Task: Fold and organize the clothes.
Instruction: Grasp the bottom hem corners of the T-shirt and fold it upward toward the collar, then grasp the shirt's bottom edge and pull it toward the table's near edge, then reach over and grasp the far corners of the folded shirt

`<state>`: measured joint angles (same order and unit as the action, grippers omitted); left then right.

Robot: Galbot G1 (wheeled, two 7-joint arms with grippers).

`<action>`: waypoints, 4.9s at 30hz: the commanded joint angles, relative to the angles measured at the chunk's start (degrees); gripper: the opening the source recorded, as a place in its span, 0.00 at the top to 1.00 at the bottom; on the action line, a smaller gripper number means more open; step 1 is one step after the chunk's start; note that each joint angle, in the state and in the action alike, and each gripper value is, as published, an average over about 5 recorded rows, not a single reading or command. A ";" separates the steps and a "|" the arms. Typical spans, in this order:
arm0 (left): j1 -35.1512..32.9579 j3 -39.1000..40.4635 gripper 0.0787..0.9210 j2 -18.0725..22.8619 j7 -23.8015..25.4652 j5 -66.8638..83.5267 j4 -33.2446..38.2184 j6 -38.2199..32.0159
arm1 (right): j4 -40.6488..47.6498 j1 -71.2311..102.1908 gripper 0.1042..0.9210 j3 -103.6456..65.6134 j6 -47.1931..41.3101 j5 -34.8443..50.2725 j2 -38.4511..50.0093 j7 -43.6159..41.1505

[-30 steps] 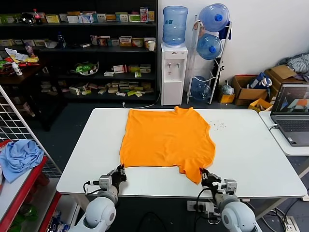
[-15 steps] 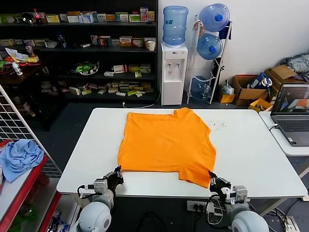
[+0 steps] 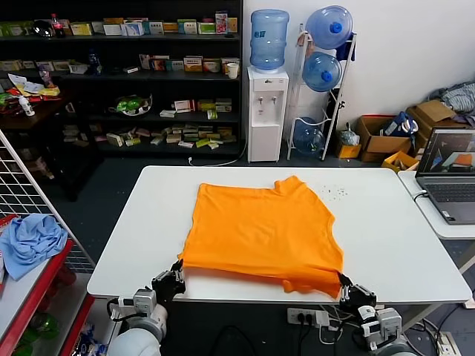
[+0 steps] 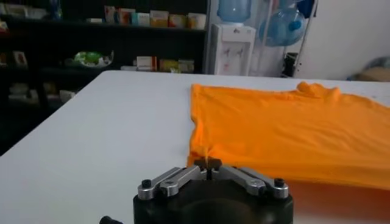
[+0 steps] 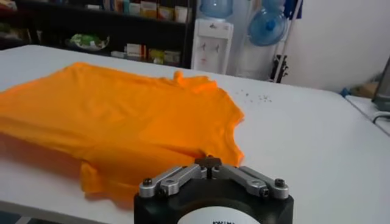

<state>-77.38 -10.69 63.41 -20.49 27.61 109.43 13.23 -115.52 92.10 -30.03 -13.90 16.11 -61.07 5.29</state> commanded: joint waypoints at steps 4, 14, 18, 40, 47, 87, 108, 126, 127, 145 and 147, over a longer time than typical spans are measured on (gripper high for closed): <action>5.49 1.41 0.98 3.07 1.61 -9.00 -5.14 -6.02 | 7.23 -7.23 0.98 0.82 9.21 -6.51 0.66 -1.48; 15.76 3.80 0.98 5.44 1.55 -9.11 -17.03 -6.33 | 22.59 -23.93 0.98 5.96 16.07 -8.32 -0.49 -2.41; 18.73 4.87 0.98 6.05 1.65 -9.13 -19.88 -5.97 | 27.76 -29.05 0.98 8.61 16.90 -8.73 -1.30 -2.92; 14.38 5.44 0.62 1.94 3.17 1.30 -14.55 -1.84 | 17.91 -22.87 0.58 9.34 -8.54 5.55 1.81 -2.08; 13.15 4.69 0.38 0.71 2.17 7.09 -11.71 2.34 | 12.70 -15.86 0.33 4.53 -12.89 7.52 4.01 -1.46; 12.18 4.24 0.87 -1.38 2.97 12.31 -11.14 5.32 | 15.00 -15.16 0.98 5.70 -8.82 7.64 6.79 -2.24; 0.38 1.53 0.98 -8.15 1.59 12.50 1.20 8.26 | 2.31 -0.27 0.97 -1.00 -13.25 9.04 8.72 0.51; 4.69 -0.42 0.47 -9.29 1.18 10.98 3.70 10.63 | 0.00 -8.58 0.39 -3.00 -15.96 19.73 12.17 3.95; 6.35 -0.08 0.43 -8.94 1.78 10.78 2.71 10.31 | 1.58 -10.76 0.35 -2.35 -15.34 20.54 12.33 3.83; 39.79 11.78 0.12 0.56 5.63 13.14 -26.97 9.83 | 32.52 -51.43 0.12 19.31 -13.79 28.82 8.81 -2.14; 42.15 12.64 0.12 1.76 6.06 13.12 -30.94 9.90 | 36.36 -54.89 0.12 21.10 -14.14 28.79 7.61 -3.05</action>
<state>-50.16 -2.70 60.71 -15.61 40.26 94.53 23.18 -91.74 53.57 -16.85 -28.06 42.19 -51.73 4.10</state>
